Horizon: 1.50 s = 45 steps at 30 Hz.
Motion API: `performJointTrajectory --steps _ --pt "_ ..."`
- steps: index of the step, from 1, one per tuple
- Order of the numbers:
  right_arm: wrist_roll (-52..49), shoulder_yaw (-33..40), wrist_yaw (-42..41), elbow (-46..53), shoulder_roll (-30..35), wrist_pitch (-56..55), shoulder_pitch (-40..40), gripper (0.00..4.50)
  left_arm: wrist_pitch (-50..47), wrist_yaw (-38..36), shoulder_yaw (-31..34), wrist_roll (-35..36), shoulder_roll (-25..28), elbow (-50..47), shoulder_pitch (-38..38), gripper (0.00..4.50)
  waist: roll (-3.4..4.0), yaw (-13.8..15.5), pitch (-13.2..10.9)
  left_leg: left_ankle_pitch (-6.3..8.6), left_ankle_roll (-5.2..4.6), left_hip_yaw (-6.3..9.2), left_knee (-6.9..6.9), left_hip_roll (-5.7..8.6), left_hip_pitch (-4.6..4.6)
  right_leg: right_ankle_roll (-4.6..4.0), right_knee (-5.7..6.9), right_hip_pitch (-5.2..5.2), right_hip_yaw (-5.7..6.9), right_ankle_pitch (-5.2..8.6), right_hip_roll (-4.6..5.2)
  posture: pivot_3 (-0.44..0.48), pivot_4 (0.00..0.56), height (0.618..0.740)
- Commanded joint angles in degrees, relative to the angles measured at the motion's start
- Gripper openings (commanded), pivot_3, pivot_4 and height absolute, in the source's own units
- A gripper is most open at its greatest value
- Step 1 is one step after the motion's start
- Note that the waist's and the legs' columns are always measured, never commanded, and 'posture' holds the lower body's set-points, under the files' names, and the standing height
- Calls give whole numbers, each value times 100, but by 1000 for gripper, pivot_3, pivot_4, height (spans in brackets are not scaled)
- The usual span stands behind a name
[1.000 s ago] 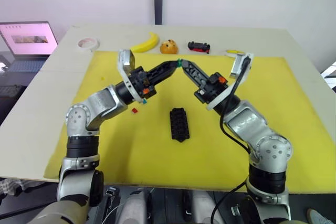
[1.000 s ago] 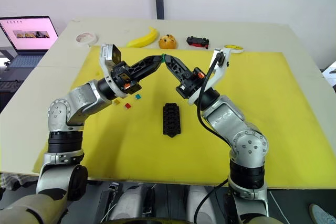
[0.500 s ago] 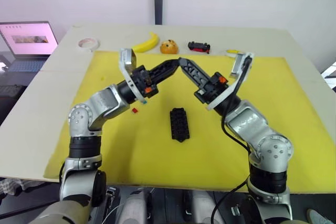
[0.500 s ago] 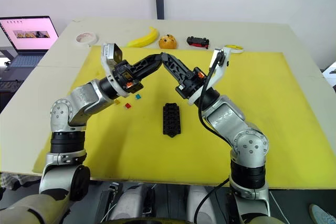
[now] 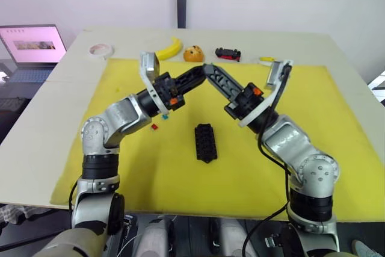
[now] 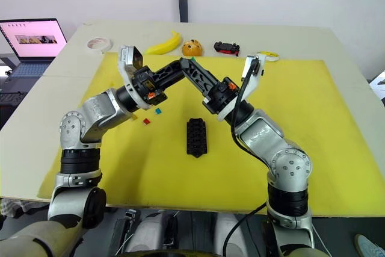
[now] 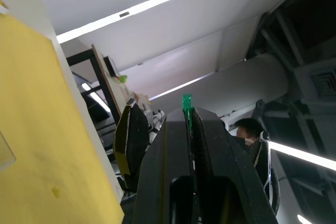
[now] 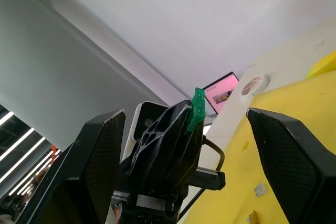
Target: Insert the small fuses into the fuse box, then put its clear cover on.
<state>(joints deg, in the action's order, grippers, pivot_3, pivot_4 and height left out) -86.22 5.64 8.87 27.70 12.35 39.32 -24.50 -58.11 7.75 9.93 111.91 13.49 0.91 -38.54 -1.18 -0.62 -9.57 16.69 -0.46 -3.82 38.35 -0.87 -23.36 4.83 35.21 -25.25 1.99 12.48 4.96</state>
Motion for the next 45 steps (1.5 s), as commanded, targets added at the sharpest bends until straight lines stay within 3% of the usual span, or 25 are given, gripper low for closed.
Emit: performJointTrajectory --steps 1,4,22,25,27,36,39,45 --pt "-172 96 42 114 6 -137 -69 3694 -28 -120 44 109 61 -213 -32 0 0 1 0 0 0 0 0 0 0 0 0 0 0 0 0 0 150 740" --pt "-190 65 67 102 20 -143 -91 2693 -53 -188 40 109 119 -185 4 0 0 -2 0 0 0 0 0 0 0 0 0 0 0 0 0 0 150 740" --pt "-217 -20 150 111 74 -127 -70 2693 -42 -424 -61 108 303 -135 125 0 0 -2 0 0 0 0 0 -1 1 0 0 0 0 0 -1 0 150 740" --pt "-156 -62 125 104 100 -93 -61 1901 -32 -437 -75 108 318 -137 126 0 0 -2 0 0 0 0 0 -1 1 0 0 0 0 0 -1 0 150 740" --pt "-163 -72 136 107 97 -95 -48 963 -38 -452 -97 99 339 -144 135 0 0 -3 0 0 0 0 0 -1 1 0 0 1 0 0 -1 0 150 740" --pt "-251 -56 142 107 99 -115 -49 963 6 -500 -167 107 404 -164 158 0 0 -2 0 -1 1 0 0 -1 2 0 1 1 0 0 -1 0 150 740" --pt "-290 -73 146 105 124 -78 -46 176 27 -506 -185 98 403 -153 150 0 0 -3 0 -1 1 0 0 -2 2 0 1 1 0 0 -2 0 150 740" --pt "-447 -106 126 158 171 -50 13 81 51 -512 -214 76 401 -136 143 0 0 -1 0 -1 1 0 0 -2 2 0 1 1 0 0 -2 0 150 740"
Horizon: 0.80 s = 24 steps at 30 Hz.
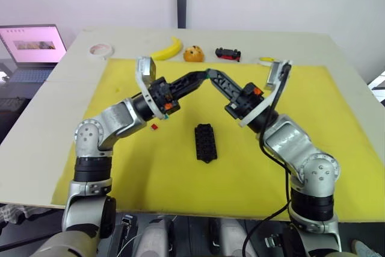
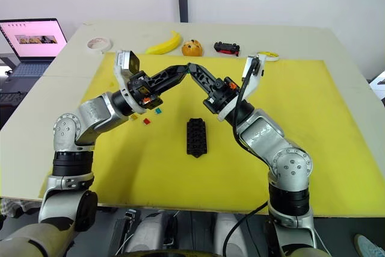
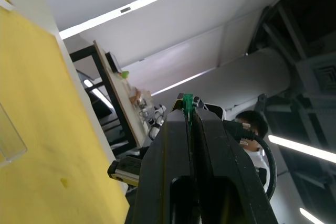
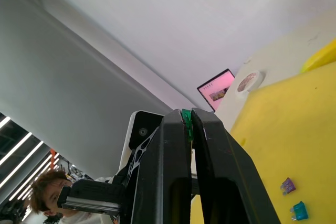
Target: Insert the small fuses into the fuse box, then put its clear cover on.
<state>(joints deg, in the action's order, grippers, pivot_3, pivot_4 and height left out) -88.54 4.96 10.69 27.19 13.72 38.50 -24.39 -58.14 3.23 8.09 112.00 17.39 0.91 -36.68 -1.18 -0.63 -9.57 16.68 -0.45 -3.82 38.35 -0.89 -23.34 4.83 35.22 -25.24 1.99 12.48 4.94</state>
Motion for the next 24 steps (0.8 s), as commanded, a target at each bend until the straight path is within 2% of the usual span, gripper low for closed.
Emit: performJointTrajectory --steps 1,3,6,7,10,13,19,24 --pt "-220 -39 -54 212 39 27 4 81 55 -61 -34 62 13 -134 -42 0 0 -1 0 0 0 0 0 0 0 0 0 0 0 0 0 0 150 740" --pt "-255 -20 -40 223 40 -8 12 81 63 -49 -35 76 11 -119 -28 0 0 0 0 0 0 0 0 0 0 0 0 0 0 0 0 0 150 740" --pt "-331 23 -17 236 35 -67 -1 0 46 -60 -16 39 77 -95 9 1035 0 -2 0 0 0 0 0 0 0 0 0 0 0 0 0 0 150 740" --pt "-352 30 -5 240 36 -82 -7 0 32 -77 -8 13 112 -98 19 1470 0 -3 0 0 0 0 0 0 0 0 0 0 0 0 0 0 150 740" --pt "-427 90 20 271 108 -98 -41 0 -284 -558 195 -197 698 -243 174 3011 0 -26 0 0 0 0 0 -1 1 0 1 0 0 0 -4 0 150 740" --pt "-437 134 -83 291 306 -17 -61 0 -558 -1399 224 -917 1368 -518 302 4440 1 -35 0 -1 3 -5 0 -5 4 -1 0 -2 -4 0 -21 0 150 740" --pt "-412 214 -584 286 1069 328 -65 0 -498 -3239 -87 -2599 2182 -1139 301 4440 1 10 0 -1 2 -14 -1 -4 3 -3 -3 -1 -4 2 -19 0 150 740" --pt "-394 274 -1223 221 1825 703 -115 0 103 -5022 -693 -4190 2790 -1655 288 4440 1 0 0 1 -1 -41 -2 -6 4 -7 -4 -5 -10 4 -23 0 150 740"
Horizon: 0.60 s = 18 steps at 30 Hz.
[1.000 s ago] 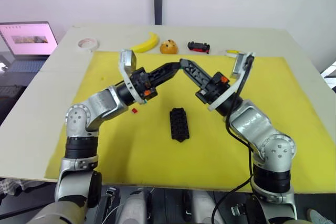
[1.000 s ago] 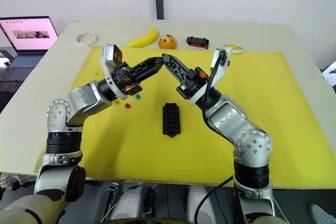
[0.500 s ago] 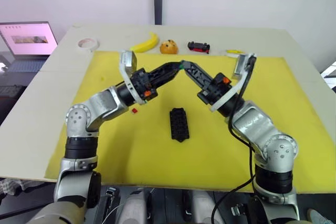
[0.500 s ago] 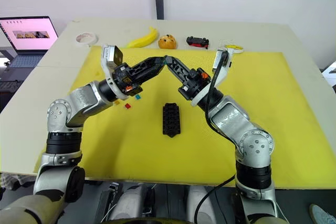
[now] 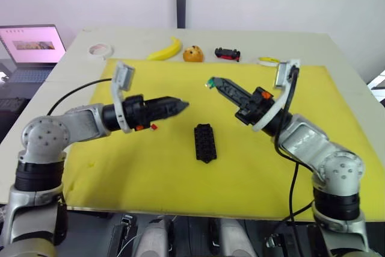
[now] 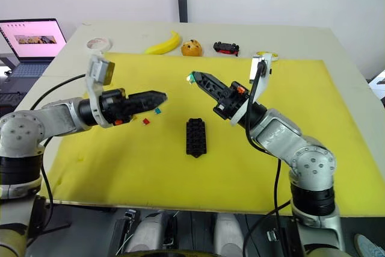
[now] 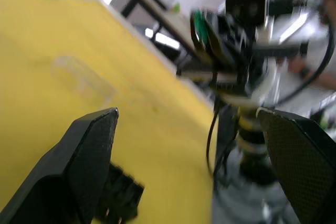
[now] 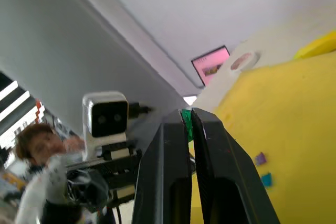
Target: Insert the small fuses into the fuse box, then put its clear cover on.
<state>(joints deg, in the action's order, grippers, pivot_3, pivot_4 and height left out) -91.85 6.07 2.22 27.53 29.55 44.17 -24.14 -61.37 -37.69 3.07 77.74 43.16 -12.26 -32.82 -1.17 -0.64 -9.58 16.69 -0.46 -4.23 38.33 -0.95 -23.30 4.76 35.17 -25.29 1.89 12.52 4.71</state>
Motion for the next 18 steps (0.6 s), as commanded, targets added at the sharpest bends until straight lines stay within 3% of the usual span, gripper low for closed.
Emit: performJointTrajectory --steps 1,5,9,18 --pt "-57 168 -485 166 350 177 -155 0 578 -1148 -279 -1017 260 -378 -103 4440 0 0 0 0 0 -1 0 -1 0 -11 1 -1 0 6 0 0 150 740" --pt "283 162 -1210 151 941 474 -208 0 1786 -2072 -843 -2500 407 -693 19 4440 0 9 0 0 0 -4 0 -2 0 -14 0 -2 -4 8 -1 0 150 740" --pt "978 14 -1926 219 1282 514 -205 0 2619 -2715 -1199 -3387 400 -710 244 4440 0 17 0 2 -4 -7 0 -4 -1 -14 -4 -2 -6 8 0 0 150 740" --pt "4487 -1122 -4706 607 1980 -1279 495 0 4303 -3685 -1705 -4902 321 -406 656 4440 -1 26 0 5 -9 -3 6 -4 -2 2 -4 -4 -8 -1 0 0 150 740"
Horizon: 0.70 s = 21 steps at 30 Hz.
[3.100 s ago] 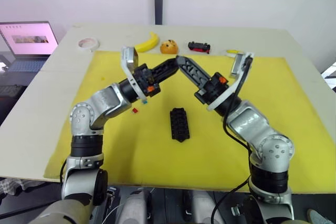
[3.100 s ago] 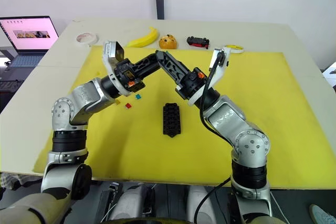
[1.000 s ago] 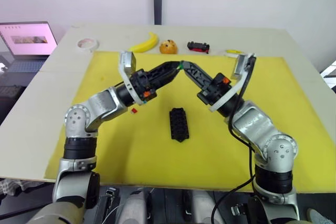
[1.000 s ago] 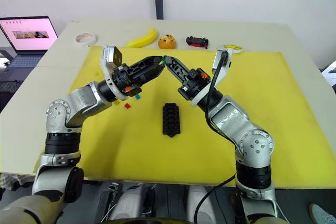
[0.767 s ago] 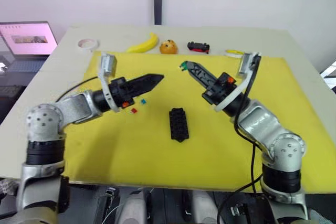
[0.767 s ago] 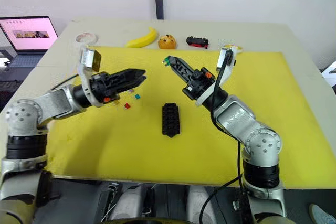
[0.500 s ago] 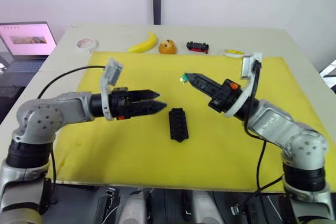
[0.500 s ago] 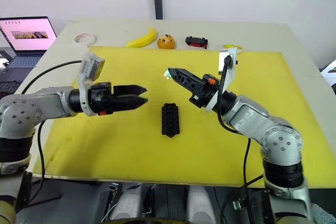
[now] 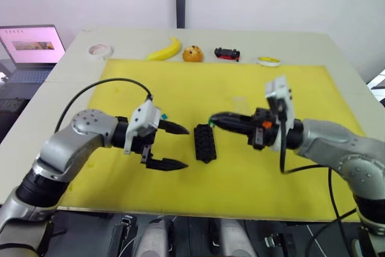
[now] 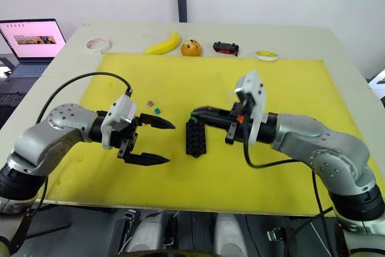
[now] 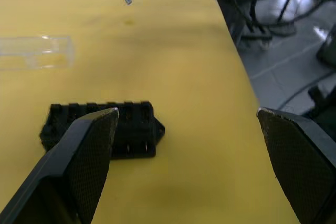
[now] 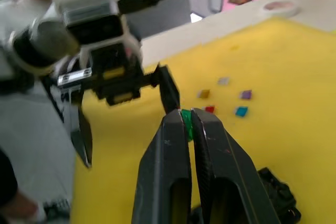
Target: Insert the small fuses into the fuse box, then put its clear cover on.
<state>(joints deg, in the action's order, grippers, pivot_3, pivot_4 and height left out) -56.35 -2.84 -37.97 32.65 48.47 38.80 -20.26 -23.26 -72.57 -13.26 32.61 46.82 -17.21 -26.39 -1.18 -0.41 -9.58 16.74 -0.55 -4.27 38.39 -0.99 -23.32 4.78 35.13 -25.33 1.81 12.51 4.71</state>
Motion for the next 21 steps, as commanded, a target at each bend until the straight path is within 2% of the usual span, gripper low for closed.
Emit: performJointTrajectory --steps 1,7,12,21 --pt "1282 -349 -903 49 96 -1024 181 0 588 -233 -94 -467 -95 137 20 4440 0 5 0 0 0 -1 3 0 0 0 0 0 0 0 0 0 150 740" --pt "2576 -795 -1529 -453 -201 -2136 349 0 809 -152 -294 -961 -427 308 -11 4440 0 3 0 27 -43 4 69 -21 -11 6 11 11 1 1 -8 0 150 740" --pt "3254 -1021 -1797 -892 -483 -2778 308 0 1023 296 -423 -1648 -686 513 -25 4440 0 43 0 28 -44 2 76 -14 -9 6 9 17 -1 1 -6 0 150 740" --pt "3915 -1113 -2183 -1545 -732 -3503 254 0 812 456 -304 -1681 -840 449 77 4440 0 113 0 28 -45 -2 78 -14 -8 7 11 17 -1 0 -5 0 150 740"
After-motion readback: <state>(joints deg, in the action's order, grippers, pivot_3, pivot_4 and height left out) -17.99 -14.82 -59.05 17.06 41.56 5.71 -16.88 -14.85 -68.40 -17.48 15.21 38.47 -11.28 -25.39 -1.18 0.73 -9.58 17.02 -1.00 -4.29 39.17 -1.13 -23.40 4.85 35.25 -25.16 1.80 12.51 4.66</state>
